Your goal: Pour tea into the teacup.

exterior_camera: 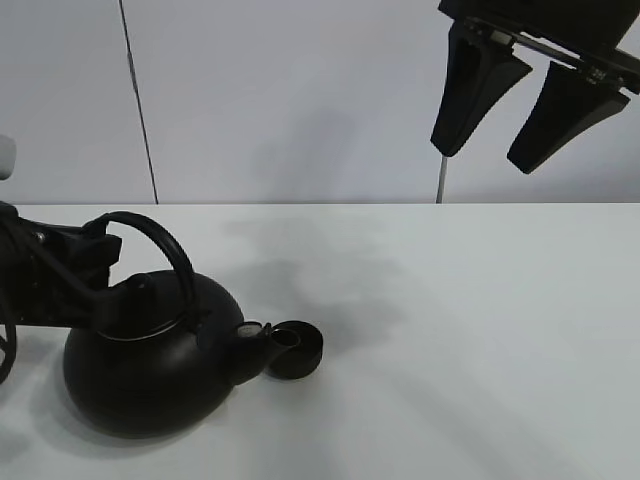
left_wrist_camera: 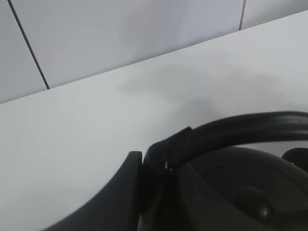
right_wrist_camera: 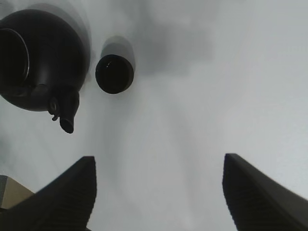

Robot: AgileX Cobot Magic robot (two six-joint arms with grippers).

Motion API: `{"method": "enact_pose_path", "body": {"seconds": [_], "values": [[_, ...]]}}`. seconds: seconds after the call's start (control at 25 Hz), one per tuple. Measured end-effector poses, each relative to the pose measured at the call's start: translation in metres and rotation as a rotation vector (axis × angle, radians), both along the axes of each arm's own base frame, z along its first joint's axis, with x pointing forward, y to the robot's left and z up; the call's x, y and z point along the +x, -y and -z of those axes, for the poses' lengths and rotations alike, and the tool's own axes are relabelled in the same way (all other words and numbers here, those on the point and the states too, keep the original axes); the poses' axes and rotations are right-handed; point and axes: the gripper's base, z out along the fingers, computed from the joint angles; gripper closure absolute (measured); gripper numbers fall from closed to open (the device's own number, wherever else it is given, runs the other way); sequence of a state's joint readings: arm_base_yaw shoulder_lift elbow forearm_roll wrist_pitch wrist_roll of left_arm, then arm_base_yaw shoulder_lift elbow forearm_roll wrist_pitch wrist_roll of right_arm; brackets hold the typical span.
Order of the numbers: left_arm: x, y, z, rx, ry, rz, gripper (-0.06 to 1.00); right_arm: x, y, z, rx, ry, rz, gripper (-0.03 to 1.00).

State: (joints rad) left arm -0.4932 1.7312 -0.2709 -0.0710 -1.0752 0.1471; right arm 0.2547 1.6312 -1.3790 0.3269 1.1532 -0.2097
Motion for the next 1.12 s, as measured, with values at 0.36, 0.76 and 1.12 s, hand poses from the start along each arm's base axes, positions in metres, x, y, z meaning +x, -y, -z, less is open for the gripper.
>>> {"method": "enact_pose_path", "body": {"seconds": [0.36, 0.76, 1.12], "values": [[0.0000, 0.0002, -0.0001, 0.022, 0.011, 0.010, 0.82, 0.0002, -0.0005, -0.0002, 0.007, 0.001, 0.002, 0.46], [0.0004, 0.0008, -0.0032, 0.008, 0.038, 0.012, 0.70, 0.0002, -0.0008, -0.0003, 0.010, 0.001, 0.003, 0.46], [0.0006, 0.0006, -0.0060, -0.041, 0.034, -0.005, 0.57, 0.0004, -0.0008, -0.0004, 0.010, 0.003, 0.004, 0.46]]}}
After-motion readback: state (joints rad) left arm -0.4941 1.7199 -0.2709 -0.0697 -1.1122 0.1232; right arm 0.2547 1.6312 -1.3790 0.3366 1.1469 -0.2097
